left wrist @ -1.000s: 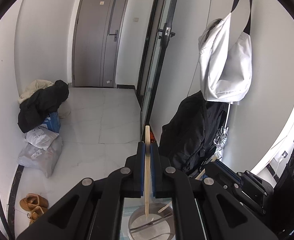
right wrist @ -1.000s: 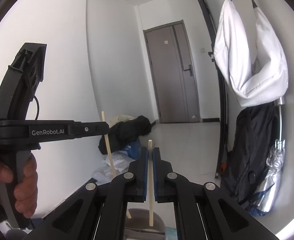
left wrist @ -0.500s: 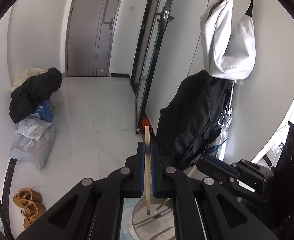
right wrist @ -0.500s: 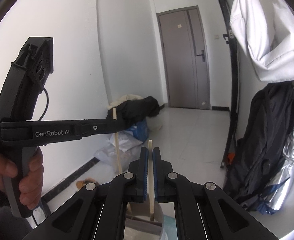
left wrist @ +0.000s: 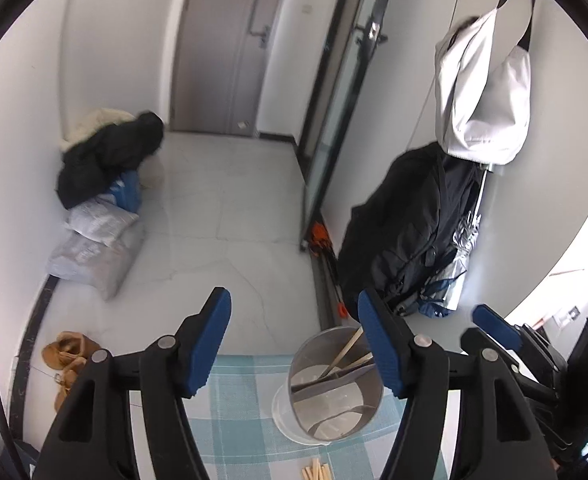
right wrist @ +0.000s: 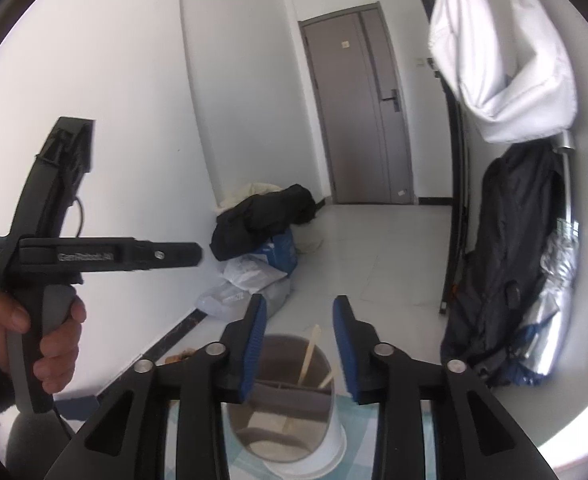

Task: Organize utensils
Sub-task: 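Open both grippers to drop the chopsticks into the holder, then move both grippers back toward the remaining chopsticks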

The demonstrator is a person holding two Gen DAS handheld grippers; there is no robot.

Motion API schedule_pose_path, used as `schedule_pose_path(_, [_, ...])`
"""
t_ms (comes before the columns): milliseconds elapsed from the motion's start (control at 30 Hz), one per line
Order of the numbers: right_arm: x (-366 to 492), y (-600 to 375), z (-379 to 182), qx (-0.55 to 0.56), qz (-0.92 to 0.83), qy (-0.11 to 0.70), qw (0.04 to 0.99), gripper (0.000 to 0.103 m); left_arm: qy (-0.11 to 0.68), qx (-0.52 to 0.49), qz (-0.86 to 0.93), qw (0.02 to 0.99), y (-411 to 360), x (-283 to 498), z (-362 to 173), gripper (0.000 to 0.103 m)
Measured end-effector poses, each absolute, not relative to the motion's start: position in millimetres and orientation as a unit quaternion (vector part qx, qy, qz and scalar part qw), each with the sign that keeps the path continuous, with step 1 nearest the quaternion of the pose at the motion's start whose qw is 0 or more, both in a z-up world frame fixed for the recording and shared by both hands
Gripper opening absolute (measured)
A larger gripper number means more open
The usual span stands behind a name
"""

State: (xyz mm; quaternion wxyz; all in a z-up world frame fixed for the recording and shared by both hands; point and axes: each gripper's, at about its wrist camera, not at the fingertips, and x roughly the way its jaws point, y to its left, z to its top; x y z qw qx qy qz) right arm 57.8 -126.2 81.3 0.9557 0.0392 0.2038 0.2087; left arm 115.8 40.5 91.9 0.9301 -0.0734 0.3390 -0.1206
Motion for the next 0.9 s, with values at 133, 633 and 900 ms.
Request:
schedule_pose_path(133, [35.2,-133.7,84.9,0.057,0.196,0.200,0.958,0.053,0.330,-0.056,-0.101,0.937,34.8,93.3,99.3,0.071])
schedule_pose_path(633, [-45.9,-137.8,89.1,0.075,0.166,0.171,0.968,0.082,0.292,-0.033,-0.084,0.952,25.3,21.3,102.0,0.087])
schedule_pose_path(900, [-70.6,-131.0,74.8,0.077,0.155,0.174,0.969,0.091,0.279,-0.043,-0.072,0.957,30.3,-5.5,89.7,0.095])
